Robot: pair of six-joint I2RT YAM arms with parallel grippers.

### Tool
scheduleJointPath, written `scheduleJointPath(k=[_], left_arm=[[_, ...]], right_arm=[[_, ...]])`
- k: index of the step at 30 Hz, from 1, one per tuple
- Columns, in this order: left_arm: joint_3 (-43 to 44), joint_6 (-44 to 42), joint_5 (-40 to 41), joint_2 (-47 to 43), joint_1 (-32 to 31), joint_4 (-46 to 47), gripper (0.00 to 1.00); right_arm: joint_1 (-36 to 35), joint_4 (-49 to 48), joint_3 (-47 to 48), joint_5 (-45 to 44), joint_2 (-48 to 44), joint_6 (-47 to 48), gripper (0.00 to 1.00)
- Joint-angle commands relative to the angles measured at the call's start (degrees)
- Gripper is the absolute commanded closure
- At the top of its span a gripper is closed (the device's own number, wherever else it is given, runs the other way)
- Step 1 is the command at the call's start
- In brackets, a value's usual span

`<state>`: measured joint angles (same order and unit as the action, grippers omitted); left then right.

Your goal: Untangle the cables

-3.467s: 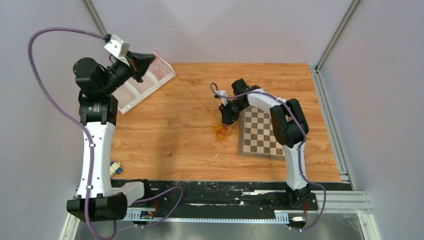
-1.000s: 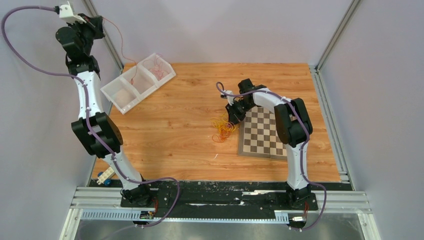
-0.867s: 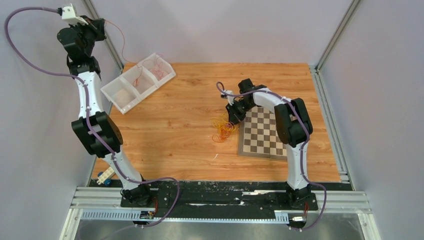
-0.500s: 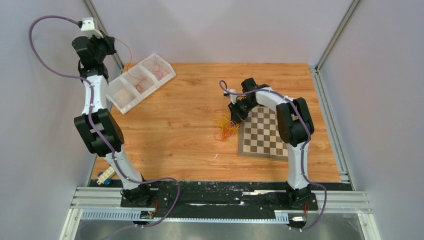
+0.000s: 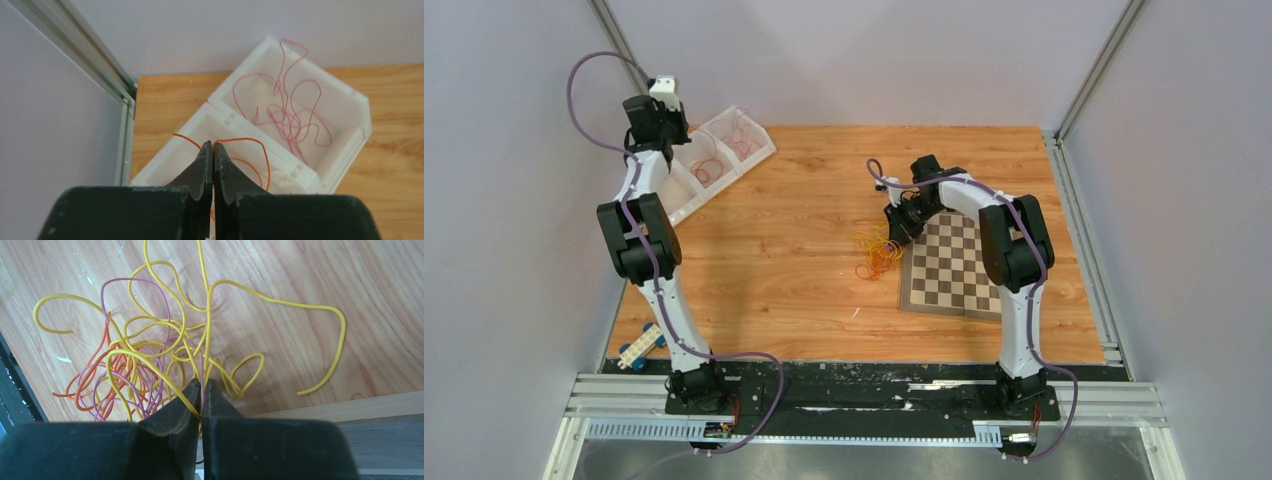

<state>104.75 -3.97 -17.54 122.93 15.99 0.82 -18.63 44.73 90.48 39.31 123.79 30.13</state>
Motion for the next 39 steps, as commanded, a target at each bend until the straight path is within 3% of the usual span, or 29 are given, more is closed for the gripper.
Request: scheduleJointPath(k=[1,3,6,11,15,19,21,24,26,31,34,39], left_arm=[[2.84,-6.43,0.79,2.39,-1.72,-2.77,1.0],[4.25,-7.41,-0.35,3.87,-1.98,-5.07,0.99],[5.38,-7.39,-1.61,4.19,-2.05,-8.84,0.85],[5.57,-6.89,-4.21,-0.45,-1.6,-14.0,0.38],[3.17,-5.72,-8.45,-8.03,-0.37,-17.81,0.23],[-4.12,-8.05,-18.48,-20.71,0.44,-18.92,0.21],[-9.41,-8.36,-28.44,-26.19,0.27,-19.63,0.21],[-20.15,-5.69,-41.9,-32.39,-2.7,-20.03,0.24],[-27.38,-4.12,-44.94,-36.41,-6.56,-19.93,0.26],[-43.39,2.12,-42.84,-43.29,-18.86,-11.63,0.25],[-46.02,7.99,-41.66,-43.01,-22.46,-8.91,0.24],[-47.14,8.66,-38.8,-39.91,-25.33,-12.0,0.23]], right_arm=[[0.79,0.95,0.23,0.94,0.36,1.01,0.93],[0.81,1.01,0.23,1.81,-0.12,1.06,0.94],[0.76,1.01,0.49,3.67,-1.03,1.26,0.94],[0.53,0.76,2.13,7.06,-1.76,1.21,0.94],[-0.35,-0.55,2.67,10.68,-3.61,1.21,0.96],[-2.24,-3.33,2.15,14.13,-7.13,1.3,1.0],[-3.77,-4.63,2.03,15.05,-8.53,1.31,1.0],[-5.78,-6.1,2.28,15.74,-10.12,1.59,1.0],[-7.05,-6.91,2.45,16.32,-11.16,1.76,1.0],[-9.93,-8.32,2.43,17.07,-14.1,2.98,1.0],[-11.34,-8.64,2.36,16.74,-15.72,3.68,1.0],[-12.7,-9.3,1.49,16.27,-18.02,4.19,1.0]])
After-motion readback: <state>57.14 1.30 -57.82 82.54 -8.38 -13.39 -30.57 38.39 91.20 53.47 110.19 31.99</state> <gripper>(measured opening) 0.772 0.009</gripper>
